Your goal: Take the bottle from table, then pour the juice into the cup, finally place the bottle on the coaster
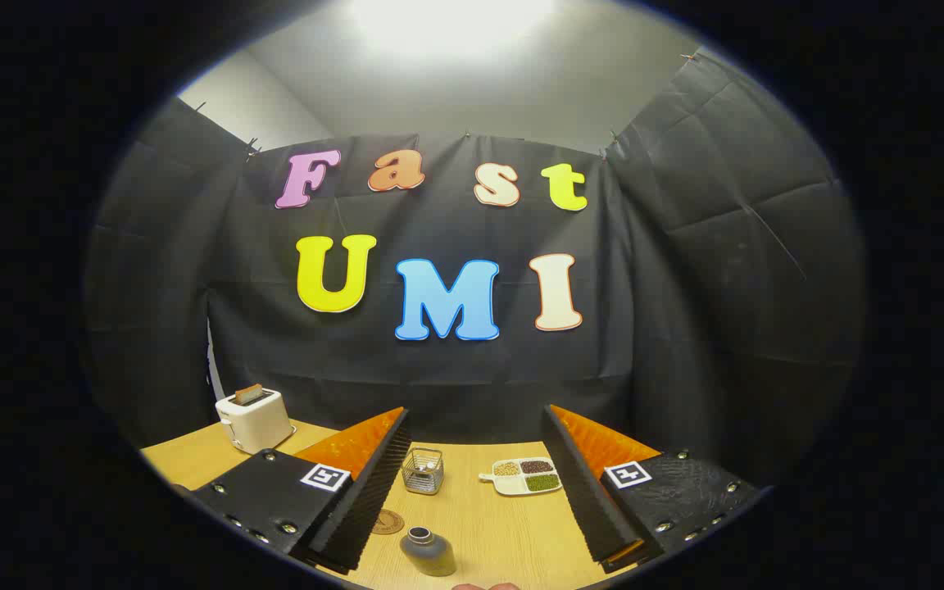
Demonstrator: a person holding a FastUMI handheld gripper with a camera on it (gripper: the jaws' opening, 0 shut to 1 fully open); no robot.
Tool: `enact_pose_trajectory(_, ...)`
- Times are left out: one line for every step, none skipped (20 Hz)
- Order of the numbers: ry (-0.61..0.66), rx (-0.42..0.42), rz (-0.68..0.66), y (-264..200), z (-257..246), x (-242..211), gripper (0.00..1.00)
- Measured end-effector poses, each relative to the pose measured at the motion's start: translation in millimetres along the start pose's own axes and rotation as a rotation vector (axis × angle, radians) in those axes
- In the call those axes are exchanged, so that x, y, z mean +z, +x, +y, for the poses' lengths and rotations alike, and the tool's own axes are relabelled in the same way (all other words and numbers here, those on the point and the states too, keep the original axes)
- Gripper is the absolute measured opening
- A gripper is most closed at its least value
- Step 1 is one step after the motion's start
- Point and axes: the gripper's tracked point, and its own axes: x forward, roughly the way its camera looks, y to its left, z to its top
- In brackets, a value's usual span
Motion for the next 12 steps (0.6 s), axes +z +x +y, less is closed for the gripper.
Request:
enact_pose_trajectory(0.002, 0.001, 0.004, 0.4, 1.1, -0.9, 0.97)
enact_pose_trajectory(0.005, 0.001, 0.004, 0.2, 1.7, -0.7, 0.97)
enact_pose_trajectory(0.006, 0.003, 0.001, 0.8, 2.6, 0.9, 0.97)
enact_pose_trajectory(0.005, 0.003, -0.002, 1.2, 2.7, 0.7, 0.97)
enact_pose_trajectory(0.001, 0.006, -0.004, 1.7, 3.6, 0.8, 0.97)
enact_pose_trajectory(-0.001, 0.009, 0.002, 2.4, 4.5, -2.7, 0.97)
enact_pose_trajectory(0.001, 0.015, 0.009, 3.1, 5.1, -5.5, 0.97)
enact_pose_trajectory(0.005, 0.019, 0.011, 2.9, 6.4, -7.0, 0.97)
enact_pose_trajectory(0.007, 0.019, 0.013, 3.2, 6.6, -8.0, 0.98)
enact_pose_trajectory(0.008, 0.021, 0.012, 2.7, 6.9, -10.0, 0.98)
enact_pose_trajectory(0.007, 0.022, 0.012, 3.1, 8.1, -10.0, 0.98)
enact_pose_trajectory(0.006, 0.025, 0.011, 3.7, 9.0, -11.5, 0.97)
